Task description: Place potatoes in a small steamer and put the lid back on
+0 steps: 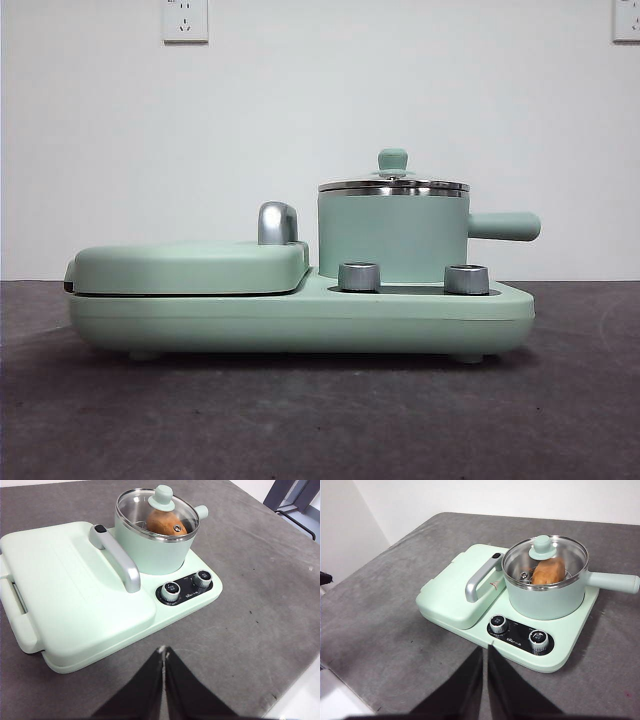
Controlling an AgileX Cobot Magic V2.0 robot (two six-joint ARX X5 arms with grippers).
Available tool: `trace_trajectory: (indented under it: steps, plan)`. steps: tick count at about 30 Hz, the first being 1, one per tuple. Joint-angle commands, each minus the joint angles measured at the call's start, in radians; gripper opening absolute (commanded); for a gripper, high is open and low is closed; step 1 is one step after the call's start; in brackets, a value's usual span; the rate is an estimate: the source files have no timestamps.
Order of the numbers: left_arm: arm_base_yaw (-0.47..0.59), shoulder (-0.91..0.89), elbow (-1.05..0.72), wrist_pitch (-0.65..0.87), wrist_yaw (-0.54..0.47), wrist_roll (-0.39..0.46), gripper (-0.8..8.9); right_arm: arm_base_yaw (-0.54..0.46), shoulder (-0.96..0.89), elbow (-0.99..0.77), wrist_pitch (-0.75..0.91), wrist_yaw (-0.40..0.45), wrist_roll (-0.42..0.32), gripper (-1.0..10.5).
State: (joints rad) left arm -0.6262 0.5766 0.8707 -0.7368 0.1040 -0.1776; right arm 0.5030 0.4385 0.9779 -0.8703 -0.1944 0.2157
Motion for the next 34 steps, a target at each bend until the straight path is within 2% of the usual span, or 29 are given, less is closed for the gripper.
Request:
trace_trajectory:
  steps: [1,5,6,11,13,17,20,31,34]
  plan:
    - [-0.005,0.0,0.003,0.024,0.001,-0.008,0.05,0.005,0.004,0.01,0.01,0.0,-0.007,0.1]
    - [0.028,-0.014,-0.013,0.036,0.002,-0.006,0.05,0.005,0.004,0.01,0.01,0.0,-0.007,0.1]
    - [0.042,-0.024,-0.029,0.062,-0.001,0.019,0.06,0.005,0.004,0.01,0.01,0.001,-0.007,0.1]
    - [0.201,-0.161,-0.248,0.338,-0.003,0.198,0.05,0.005,0.003,0.01,0.01,0.002,-0.007,0.1]
    - [0.27,-0.233,-0.369,0.452,-0.003,0.227,0.05,0.005,0.003,0.01,0.01,0.0,-0.007,0.1]
    - [0.401,-0.362,-0.584,0.587,-0.003,0.222,0.05,0.005,0.003,0.01,0.01,0.006,-0.007,0.1]
    - [0.467,-0.435,-0.686,0.599,-0.003,0.222,0.05,0.005,0.003,0.01,0.01,0.011,-0.007,0.1]
    - [0.555,-0.552,-0.837,0.595,-0.004,0.209,0.05,0.005,0.003,0.01,0.01,0.011,-0.007,0.1]
    - [0.57,-0.574,-0.858,0.576,-0.007,0.179,0.05,0.005,0.003,0.01,0.01,0.011,-0.007,0.1]
